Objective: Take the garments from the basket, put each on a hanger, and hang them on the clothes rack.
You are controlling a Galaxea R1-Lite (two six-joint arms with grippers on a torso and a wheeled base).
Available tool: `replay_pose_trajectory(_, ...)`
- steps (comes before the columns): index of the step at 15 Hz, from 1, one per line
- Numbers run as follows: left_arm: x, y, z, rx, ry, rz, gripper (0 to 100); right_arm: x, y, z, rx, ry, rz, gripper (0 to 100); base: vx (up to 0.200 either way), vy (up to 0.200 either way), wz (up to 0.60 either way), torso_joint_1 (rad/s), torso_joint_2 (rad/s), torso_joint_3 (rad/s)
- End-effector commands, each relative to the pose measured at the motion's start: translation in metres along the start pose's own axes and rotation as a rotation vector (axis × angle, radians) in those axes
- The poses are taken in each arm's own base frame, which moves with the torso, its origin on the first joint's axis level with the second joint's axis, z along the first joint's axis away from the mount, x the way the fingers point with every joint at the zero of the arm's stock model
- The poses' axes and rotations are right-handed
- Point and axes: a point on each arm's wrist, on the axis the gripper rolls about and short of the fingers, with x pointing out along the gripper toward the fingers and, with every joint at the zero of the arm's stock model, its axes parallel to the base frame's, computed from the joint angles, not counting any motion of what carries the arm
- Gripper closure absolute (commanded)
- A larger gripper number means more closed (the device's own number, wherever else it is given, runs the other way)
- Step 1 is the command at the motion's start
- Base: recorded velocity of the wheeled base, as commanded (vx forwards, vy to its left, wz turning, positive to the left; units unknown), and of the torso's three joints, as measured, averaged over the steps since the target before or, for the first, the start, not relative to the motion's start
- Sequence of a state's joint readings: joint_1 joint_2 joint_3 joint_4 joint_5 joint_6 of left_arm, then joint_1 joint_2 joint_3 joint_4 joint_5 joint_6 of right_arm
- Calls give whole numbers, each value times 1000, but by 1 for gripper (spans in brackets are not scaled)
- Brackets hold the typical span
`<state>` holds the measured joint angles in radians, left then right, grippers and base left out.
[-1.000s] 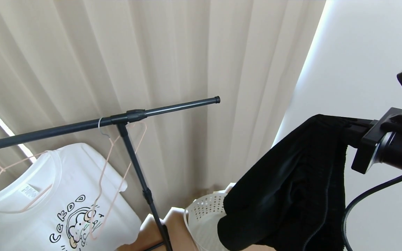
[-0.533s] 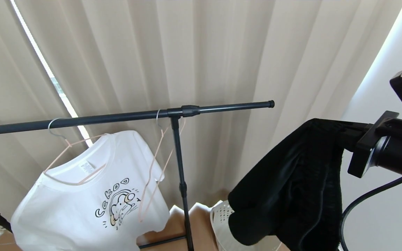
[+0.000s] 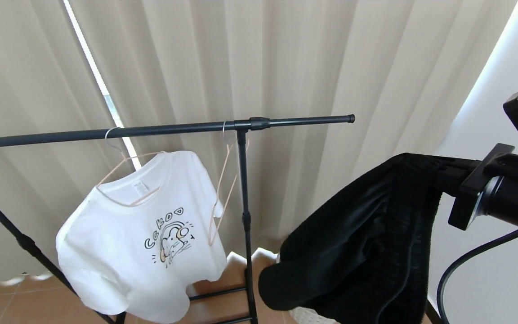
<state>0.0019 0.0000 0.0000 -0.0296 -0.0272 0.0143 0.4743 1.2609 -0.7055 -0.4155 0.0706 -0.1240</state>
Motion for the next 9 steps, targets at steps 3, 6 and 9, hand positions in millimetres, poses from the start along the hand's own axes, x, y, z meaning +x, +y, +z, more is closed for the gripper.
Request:
replay_pose_trajectory(3, 0, 0, 0, 1, -1, 1, 0, 0, 0, 0, 0, 1, 0, 100, -200, 200, 0, -3, -4, 4)
replay_pose_trajectory(6, 0, 0, 0, 1, -1, -1, 0, 0, 0, 0, 0, 3, 0, 100, -200, 133, 0, 4, 2, 4)
replay_pose_trajectory(9, 0, 0, 0, 1, -1, -1, 0, 2, 0, -1, -1, 7, 1, 100, -67, 0, 0, 1, 1, 1)
